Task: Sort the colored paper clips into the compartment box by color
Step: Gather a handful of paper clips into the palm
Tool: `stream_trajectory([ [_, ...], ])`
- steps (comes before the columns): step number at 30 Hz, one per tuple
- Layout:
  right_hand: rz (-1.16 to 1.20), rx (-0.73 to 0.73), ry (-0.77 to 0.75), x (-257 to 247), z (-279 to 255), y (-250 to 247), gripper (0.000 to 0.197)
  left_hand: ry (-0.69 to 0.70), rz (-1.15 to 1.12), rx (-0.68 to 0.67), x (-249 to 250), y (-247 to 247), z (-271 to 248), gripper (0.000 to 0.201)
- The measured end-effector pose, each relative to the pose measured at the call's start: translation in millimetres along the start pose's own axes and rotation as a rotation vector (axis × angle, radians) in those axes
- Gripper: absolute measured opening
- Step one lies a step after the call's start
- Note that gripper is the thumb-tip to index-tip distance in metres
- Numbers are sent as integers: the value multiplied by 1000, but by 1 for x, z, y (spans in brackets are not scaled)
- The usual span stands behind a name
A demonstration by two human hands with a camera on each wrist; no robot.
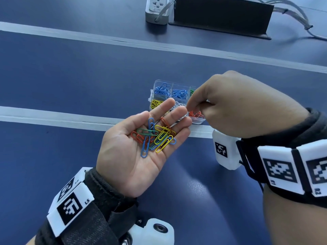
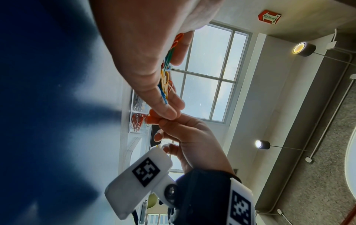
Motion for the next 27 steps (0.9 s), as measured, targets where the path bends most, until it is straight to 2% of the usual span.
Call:
stream_trajectory([
  [8,-118,-44,8,-4,-5,-3,37,7,-3,-26,-1,-1,1,44],
  [14,-93,-35,6,-1,-7,-1,38,4,-6,-32,-2,-1,2,44],
  [18,55,90,-113,-3,-14,-13,28,-9,-8,-15,-1,-2,1,46],
  [20,124,114,-210,-19,-21,-17,20,-4,-11,-8,-1,-4,0,48],
  [22,94,109,-278,-31,-24,-11,18,7,-22,-12,-1,-6,1,49],
  [25,15,78,-255,-35,-19,4,14,11,-51,-47,0,-7,1,52],
  [27,41,111,-222,-33,-17,5,16,14,-78,-64,1,-7,1,53],
])
Point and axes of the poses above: each hand's wrist, its own z-axis towards the middle knuckle, its own y-axis out of the palm, x = y × z, the point moved 2 cm from there along z, towards the middle knuckle, and after that the axes turned 7 degrees about y, right-handed, at the moved point
